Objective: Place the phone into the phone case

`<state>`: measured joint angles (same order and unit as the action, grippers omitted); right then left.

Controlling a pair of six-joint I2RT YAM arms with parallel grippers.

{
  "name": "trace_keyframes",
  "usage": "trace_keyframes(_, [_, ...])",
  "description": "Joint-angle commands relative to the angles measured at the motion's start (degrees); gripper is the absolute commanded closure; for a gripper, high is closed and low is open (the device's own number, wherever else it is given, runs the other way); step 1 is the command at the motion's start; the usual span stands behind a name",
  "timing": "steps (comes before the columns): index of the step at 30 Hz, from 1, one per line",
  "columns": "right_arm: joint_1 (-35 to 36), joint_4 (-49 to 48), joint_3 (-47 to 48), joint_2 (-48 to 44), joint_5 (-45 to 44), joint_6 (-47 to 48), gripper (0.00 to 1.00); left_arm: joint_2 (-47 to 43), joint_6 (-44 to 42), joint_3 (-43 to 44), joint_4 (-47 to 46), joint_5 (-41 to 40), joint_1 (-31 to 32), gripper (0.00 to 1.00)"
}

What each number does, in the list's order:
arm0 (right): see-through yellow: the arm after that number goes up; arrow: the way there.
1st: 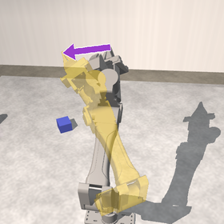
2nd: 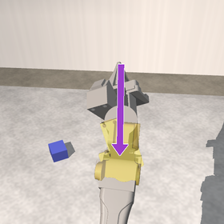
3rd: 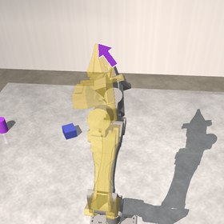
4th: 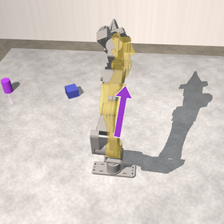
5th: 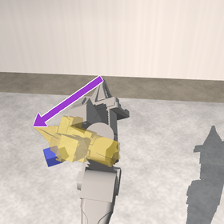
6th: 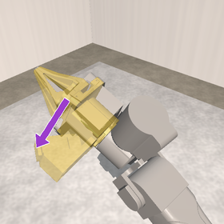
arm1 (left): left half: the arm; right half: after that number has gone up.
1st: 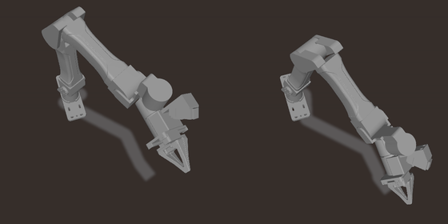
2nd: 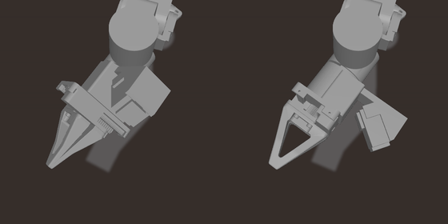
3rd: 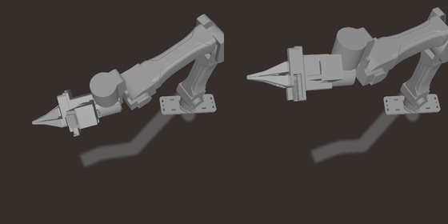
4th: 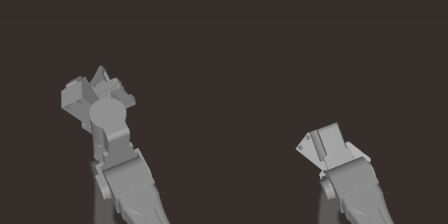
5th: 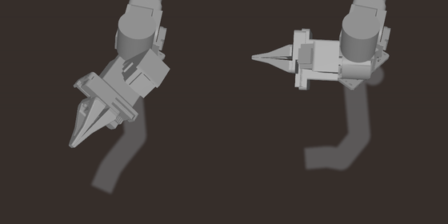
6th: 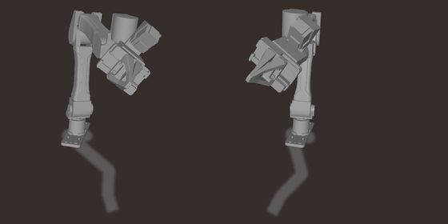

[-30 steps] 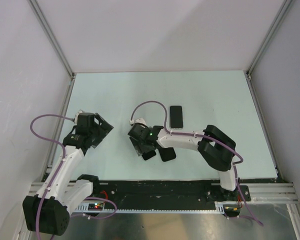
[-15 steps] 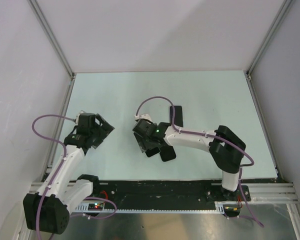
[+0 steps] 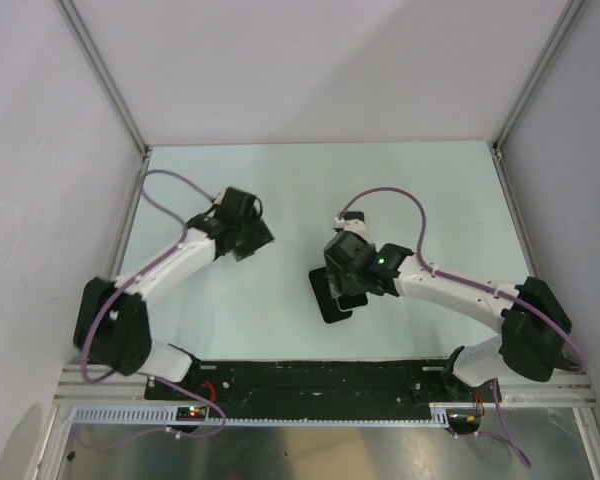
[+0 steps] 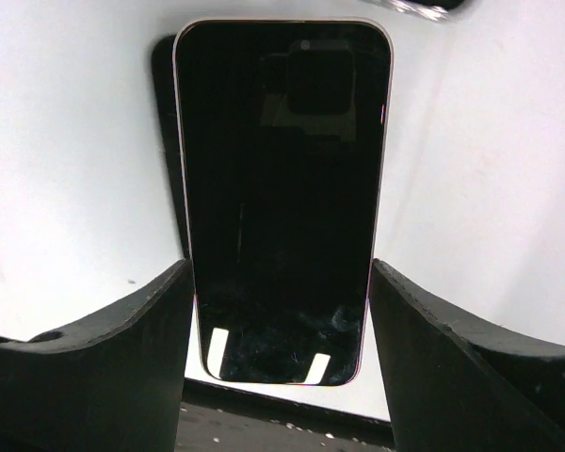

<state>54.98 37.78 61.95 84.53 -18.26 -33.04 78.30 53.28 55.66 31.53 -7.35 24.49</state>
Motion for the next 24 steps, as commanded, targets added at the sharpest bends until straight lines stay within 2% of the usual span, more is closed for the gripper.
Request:
trace_keyframes(1, [-3.14,1.71,-4.21,-6.54,-1.61,-2.03,0.65,9.97,-4.81,9.45,-1.66,0.25,4.91,0.40])
trace_keyframes(6, [-6.16,1.04,-7.86,-9.99,-0.36,-1.21,0.65,22.28,-10.43,19.44,-1.45,3.94,10.16,0.46])
trace_keyframes(10, [-6.91,0.03,-9.22,-10.53,0.85,-0.90,0.65,28.34,-14.43,23.68,-0.64,5.88,13.37,0.49])
trace_keyframes(15, [-7.13,-1.12,-9.75,-9.96,1.74,-0.61,0.65,30.68,-19.18,23.90,0.35,4.48,15.63,0.50])
trace_keyframes(24, [-7.58,-2.41,-10.08,-9.38,2.91,0.16,0.65,29.78,-30.09,21.80,1.61,3.43,17.59,0.53])
